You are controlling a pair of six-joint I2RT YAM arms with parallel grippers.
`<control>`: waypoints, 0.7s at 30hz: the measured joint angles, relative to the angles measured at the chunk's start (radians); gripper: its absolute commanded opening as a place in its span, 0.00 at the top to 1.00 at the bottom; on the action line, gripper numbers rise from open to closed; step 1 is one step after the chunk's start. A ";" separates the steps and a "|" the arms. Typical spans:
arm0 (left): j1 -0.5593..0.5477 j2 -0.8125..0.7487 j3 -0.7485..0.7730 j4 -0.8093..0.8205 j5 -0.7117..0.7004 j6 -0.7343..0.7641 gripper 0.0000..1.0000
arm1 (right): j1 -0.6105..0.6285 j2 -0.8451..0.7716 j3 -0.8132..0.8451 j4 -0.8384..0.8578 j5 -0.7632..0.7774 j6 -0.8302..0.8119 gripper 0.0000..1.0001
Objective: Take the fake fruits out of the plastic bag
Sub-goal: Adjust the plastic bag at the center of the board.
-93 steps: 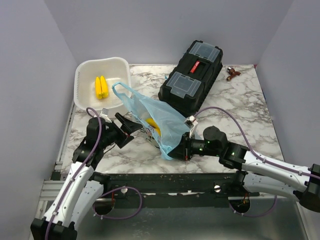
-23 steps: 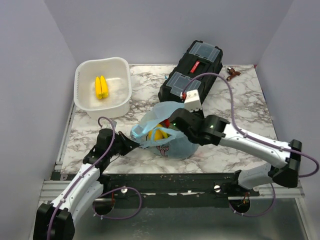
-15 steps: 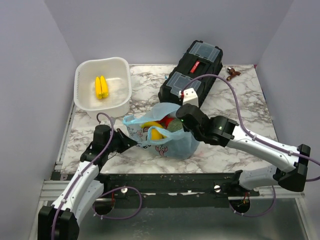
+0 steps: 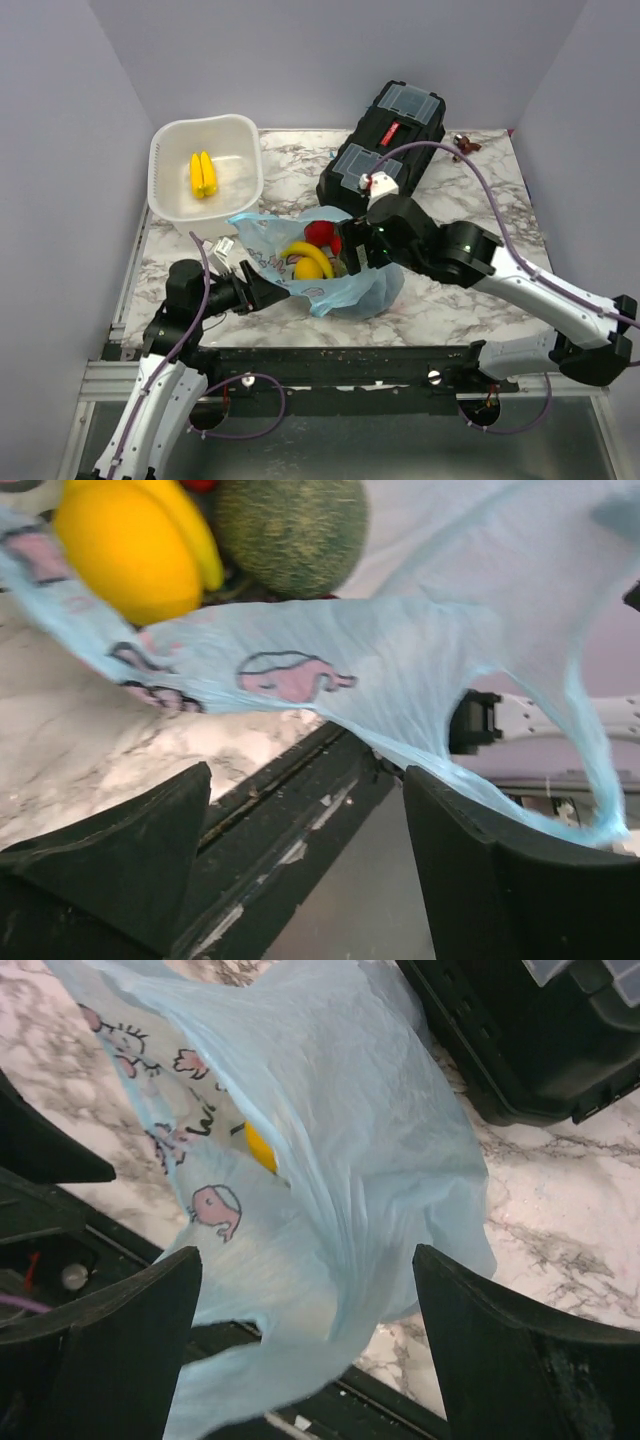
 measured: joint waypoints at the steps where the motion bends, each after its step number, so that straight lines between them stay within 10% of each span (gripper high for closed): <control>1: 0.000 -0.017 0.014 -0.015 0.016 0.000 0.20 | 0.000 -0.025 0.005 -0.014 -0.010 0.011 0.00; 8: -0.031 -0.080 0.140 -0.079 0.078 0.002 0.18 | 0.006 -0.103 -0.061 -0.060 -0.006 0.219 0.00; 13: -0.272 -0.024 0.169 -0.063 -0.012 -0.026 0.19 | 0.029 -0.080 -0.217 -0.054 0.031 0.439 0.05; 21: -0.554 0.144 0.166 0.095 -0.275 -0.114 0.19 | 0.039 -0.163 -0.430 0.022 0.039 0.567 0.75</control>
